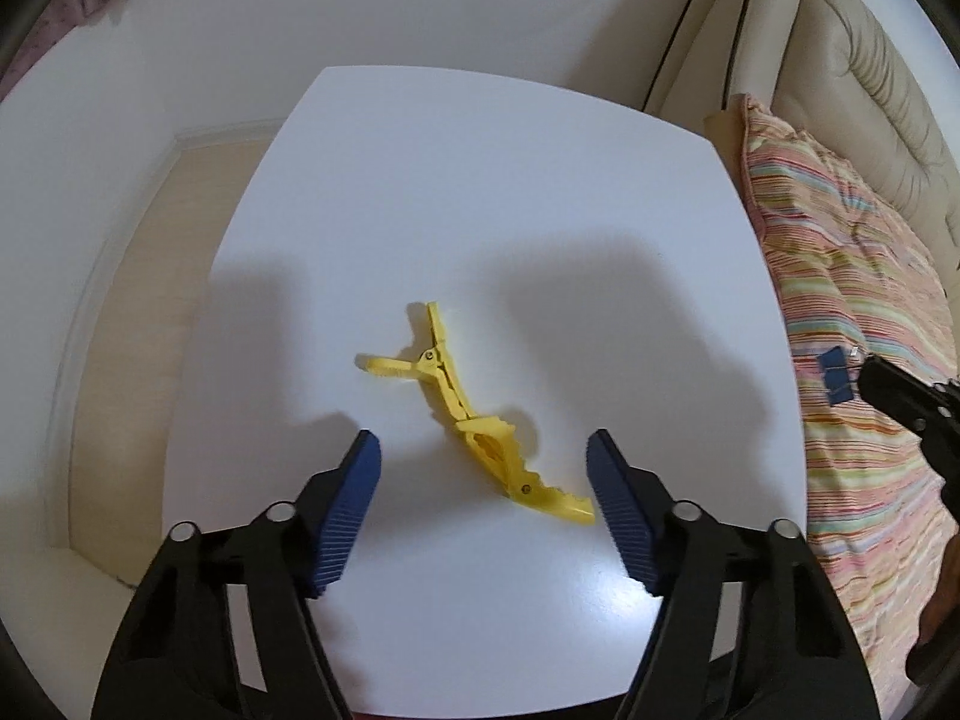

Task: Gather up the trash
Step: 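Reach the left gripper to the yellow clip and close on it while the right holds the blue clip, then lift both clips off the table and carry them over the pink bin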

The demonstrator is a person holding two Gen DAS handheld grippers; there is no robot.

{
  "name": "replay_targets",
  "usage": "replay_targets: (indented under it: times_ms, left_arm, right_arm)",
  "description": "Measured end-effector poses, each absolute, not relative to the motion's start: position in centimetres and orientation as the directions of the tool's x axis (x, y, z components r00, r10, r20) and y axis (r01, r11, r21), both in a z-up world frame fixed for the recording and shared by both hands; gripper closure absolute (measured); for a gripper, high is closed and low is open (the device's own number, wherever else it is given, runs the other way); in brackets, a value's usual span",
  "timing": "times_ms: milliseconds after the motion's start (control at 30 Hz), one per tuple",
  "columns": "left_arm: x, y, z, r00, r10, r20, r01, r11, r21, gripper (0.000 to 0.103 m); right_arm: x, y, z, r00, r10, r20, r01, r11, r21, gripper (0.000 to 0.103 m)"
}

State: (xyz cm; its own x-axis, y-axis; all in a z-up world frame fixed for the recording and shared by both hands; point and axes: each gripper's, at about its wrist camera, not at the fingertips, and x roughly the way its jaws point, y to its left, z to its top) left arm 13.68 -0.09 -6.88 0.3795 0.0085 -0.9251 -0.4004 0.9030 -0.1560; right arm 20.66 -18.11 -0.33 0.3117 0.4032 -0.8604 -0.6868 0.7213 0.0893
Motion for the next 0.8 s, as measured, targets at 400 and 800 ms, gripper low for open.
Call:
replay_targets:
  times_ms: [400,800]
  left_arm:
    - [13.3,0.2,-7.3,0.39,0.015,-0.921,-0.311,0.943,-0.117,0.086]
    - [11.5,0.6,-6.2,0.479,-0.018,-0.878,-0.146,0.984,-0.1,0.088]
  right_arm:
    - [20.2,-17.9,-0.4,0.306,0.417,-0.856,-0.689,0.717,0.102,0.102]
    - [18.7,-17.3,-0.8,0.305,0.448,-0.84,-0.687,0.714,0.132,0.102]
